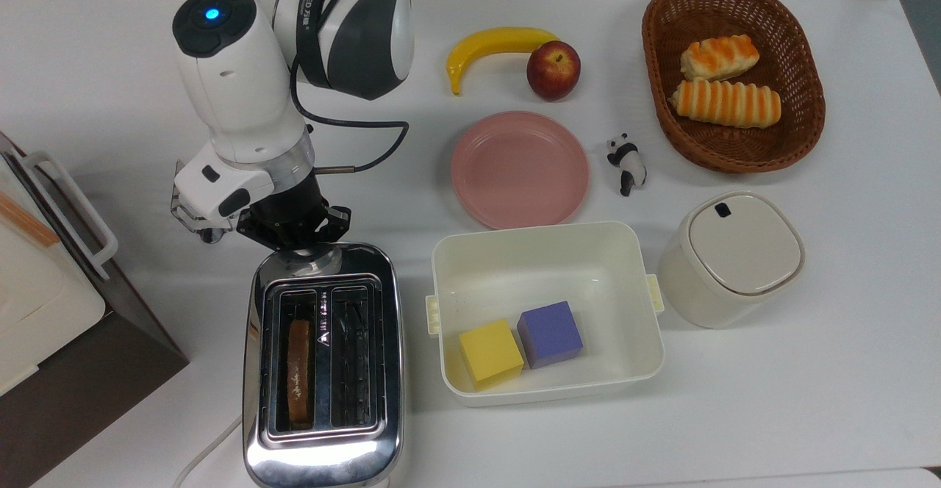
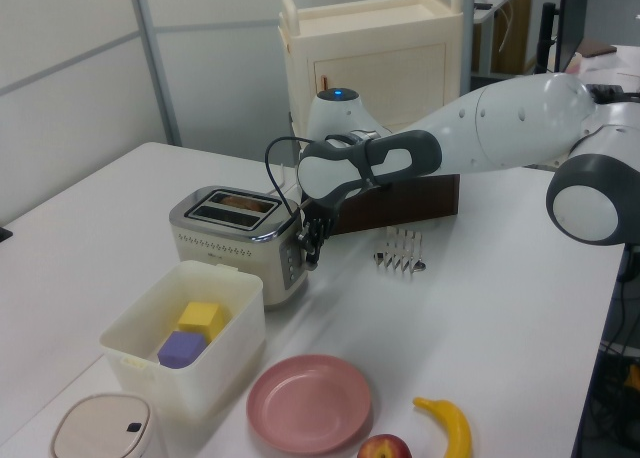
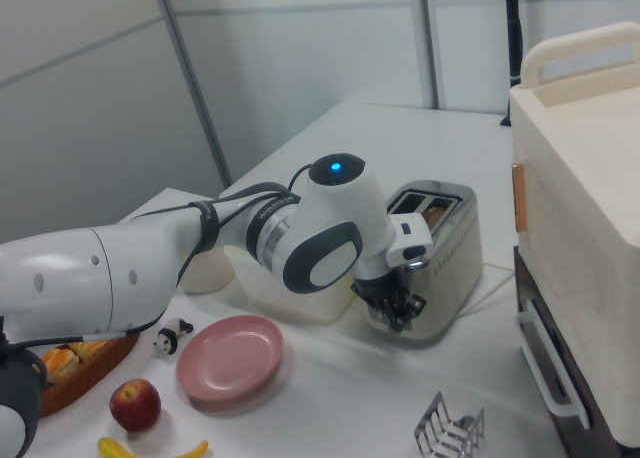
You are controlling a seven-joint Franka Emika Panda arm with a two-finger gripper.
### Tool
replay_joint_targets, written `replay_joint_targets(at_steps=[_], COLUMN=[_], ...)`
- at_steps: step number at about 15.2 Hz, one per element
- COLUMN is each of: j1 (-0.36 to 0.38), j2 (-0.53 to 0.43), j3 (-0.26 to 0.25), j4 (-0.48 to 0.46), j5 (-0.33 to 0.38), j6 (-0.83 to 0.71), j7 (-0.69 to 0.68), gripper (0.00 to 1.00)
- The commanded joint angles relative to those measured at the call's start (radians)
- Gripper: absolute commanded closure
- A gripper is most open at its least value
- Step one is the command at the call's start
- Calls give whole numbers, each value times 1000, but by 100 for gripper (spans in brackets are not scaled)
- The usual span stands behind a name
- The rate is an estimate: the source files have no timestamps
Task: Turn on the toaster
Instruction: 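Press the toaster lever down with the closed gripper, then lift the gripper up and away from the toaster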
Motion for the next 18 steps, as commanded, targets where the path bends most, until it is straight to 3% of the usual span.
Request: replay_joint_targets(at_steps=[1, 7, 11, 15, 18], j1=[-1, -18, -32, -50, -56], j2=[-10, -113, -182, -230, -296], j3=[0, 0, -1, -9, -15], j4=[-18, -14, -3, 29, 28], j5=[13, 18, 19, 19, 6], j6=[64, -12, -107, -251, -325], j7=[8, 6, 3, 2, -32], gripper=[99, 96, 89, 77, 60])
